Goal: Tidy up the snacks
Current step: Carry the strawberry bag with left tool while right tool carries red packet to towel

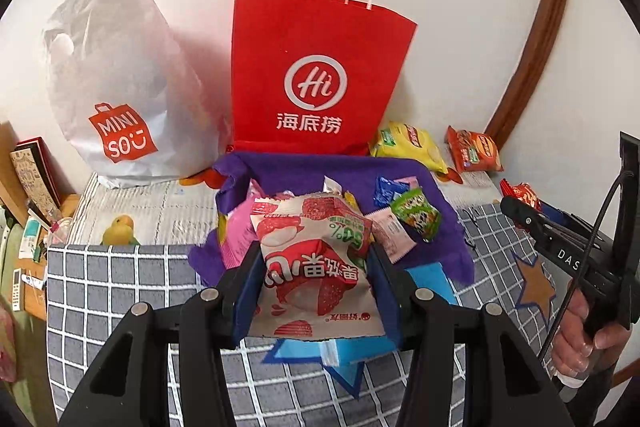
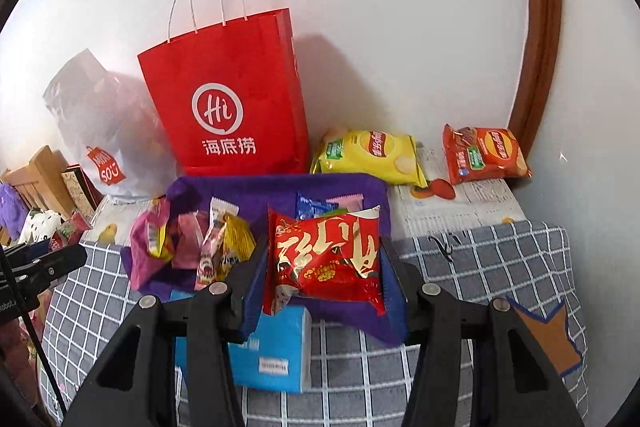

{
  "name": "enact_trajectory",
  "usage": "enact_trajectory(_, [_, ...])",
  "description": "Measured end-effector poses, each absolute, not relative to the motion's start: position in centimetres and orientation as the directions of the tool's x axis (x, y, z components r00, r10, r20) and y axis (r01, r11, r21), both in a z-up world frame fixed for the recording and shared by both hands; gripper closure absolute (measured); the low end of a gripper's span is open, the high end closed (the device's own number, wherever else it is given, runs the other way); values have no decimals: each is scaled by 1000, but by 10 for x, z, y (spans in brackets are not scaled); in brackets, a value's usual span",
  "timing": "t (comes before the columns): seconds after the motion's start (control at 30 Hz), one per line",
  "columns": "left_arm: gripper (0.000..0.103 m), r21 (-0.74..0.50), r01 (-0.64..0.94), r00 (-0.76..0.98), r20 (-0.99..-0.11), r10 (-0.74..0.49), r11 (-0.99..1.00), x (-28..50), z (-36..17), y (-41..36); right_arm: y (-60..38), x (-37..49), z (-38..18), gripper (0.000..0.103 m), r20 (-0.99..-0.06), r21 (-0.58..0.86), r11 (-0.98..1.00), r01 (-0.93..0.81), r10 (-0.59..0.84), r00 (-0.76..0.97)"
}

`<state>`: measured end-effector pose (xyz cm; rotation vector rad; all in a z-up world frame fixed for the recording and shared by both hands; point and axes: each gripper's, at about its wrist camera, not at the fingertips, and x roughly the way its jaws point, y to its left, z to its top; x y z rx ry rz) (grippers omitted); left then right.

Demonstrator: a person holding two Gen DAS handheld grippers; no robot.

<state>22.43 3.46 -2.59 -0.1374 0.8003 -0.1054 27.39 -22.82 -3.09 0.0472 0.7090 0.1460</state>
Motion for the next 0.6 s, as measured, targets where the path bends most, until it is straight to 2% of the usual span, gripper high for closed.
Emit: enact_trajectory(0.6, [54, -183, 18, 679, -719, -146, 983, 281, -40, 50, -224, 326, -43, 52, -665, 88, 991, -104, 136, 735])
